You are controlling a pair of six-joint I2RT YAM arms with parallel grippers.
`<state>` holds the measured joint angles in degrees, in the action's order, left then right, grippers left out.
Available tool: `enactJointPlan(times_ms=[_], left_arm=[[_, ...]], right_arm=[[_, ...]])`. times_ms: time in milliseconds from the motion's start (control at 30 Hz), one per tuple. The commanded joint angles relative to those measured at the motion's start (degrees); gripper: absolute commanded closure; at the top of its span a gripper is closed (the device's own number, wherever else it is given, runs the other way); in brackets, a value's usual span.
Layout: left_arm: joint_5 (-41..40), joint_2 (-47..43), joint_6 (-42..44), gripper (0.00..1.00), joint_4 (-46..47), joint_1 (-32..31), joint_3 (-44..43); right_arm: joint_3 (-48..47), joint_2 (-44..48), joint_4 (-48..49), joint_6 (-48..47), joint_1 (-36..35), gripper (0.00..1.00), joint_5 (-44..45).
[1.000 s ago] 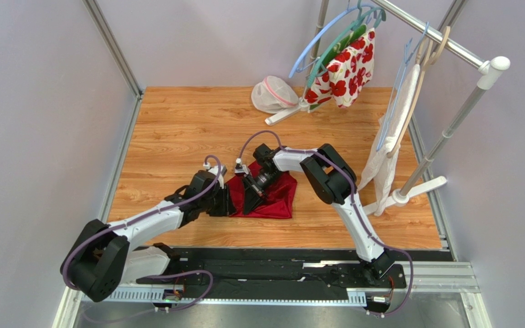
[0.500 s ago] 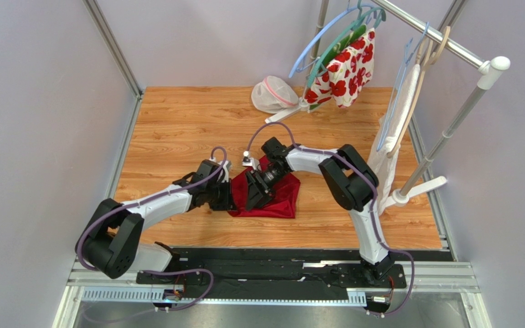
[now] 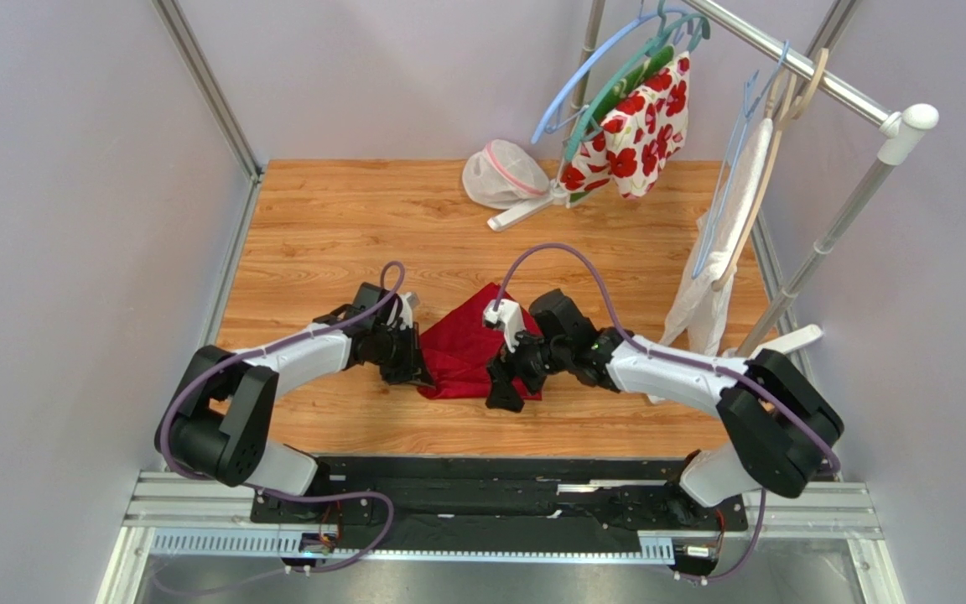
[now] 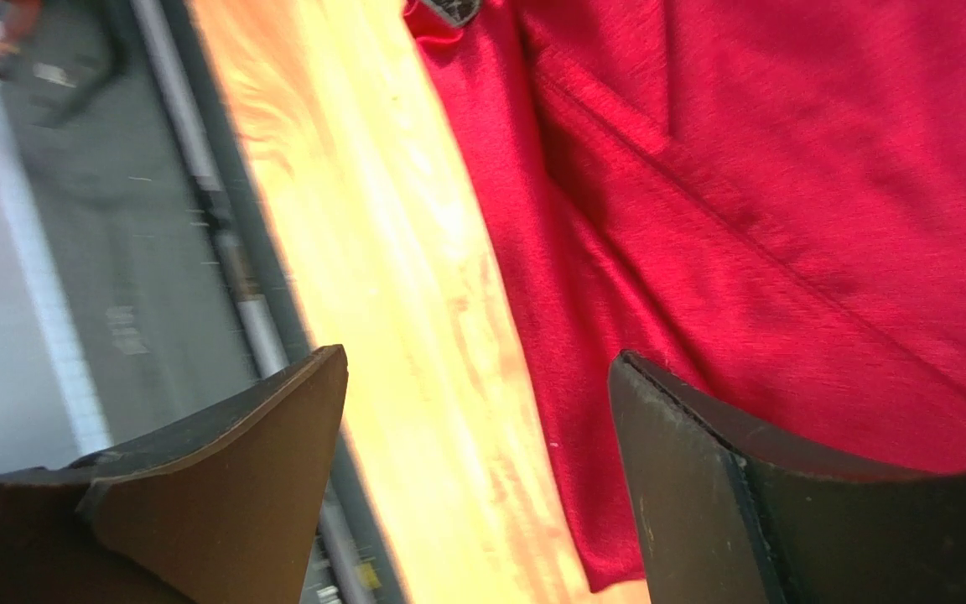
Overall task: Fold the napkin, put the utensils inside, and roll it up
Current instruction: Roll the napkin with the utensil
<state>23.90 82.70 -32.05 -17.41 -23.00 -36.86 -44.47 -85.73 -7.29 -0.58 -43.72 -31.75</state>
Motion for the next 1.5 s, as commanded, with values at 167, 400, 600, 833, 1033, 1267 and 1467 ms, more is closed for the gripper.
enactJointPlan(times_ms=[167, 400, 600, 833, 1033, 1267, 1467], left_arm=[[3.08, 1.59, 0.41, 1.00, -2.10, 0.86, -2.07], [3.70, 2.12, 0.50, 1.00, -2.28, 1.21, -2.25], [3.70, 2.03, 0.59, 1.00, -2.19, 1.30, -2.25], [3.78, 1.94, 0.76, 1.00, -2.10, 1.38, -2.42], [5.54, 1.24, 0.85, 1.00, -1.14, 1.38, -2.51], [1.96, -5.60, 3.13, 0.61, -6.40, 3.14, -7.60], [-8.15, -14.56, 4.89, 0.48, -11.42, 3.40, -7.71]], right_arm=[[1.84, 2.33, 7.64, -13.83, -10.58, 0.19, 22.32], [1.31, -3.03, 7.81, -17.43, -14.55, 0.20, 28.67], [-0.35, -7.60, 5.90, -18.06, -14.28, 0.24, 31.66], [-3.60, -12.34, 1.58, -16.48, -11.65, 0.40, 28.68], [-8.95, -16.82, -8.08, -16.12, -10.06, 0.67, 17.70], [-13.01, -22.09, -17.66, -14.28, -9.89, 0.89, 3.12], [-15.38, -27.99, -20.57, -12.61, -6.99, 0.94, -6.11]])
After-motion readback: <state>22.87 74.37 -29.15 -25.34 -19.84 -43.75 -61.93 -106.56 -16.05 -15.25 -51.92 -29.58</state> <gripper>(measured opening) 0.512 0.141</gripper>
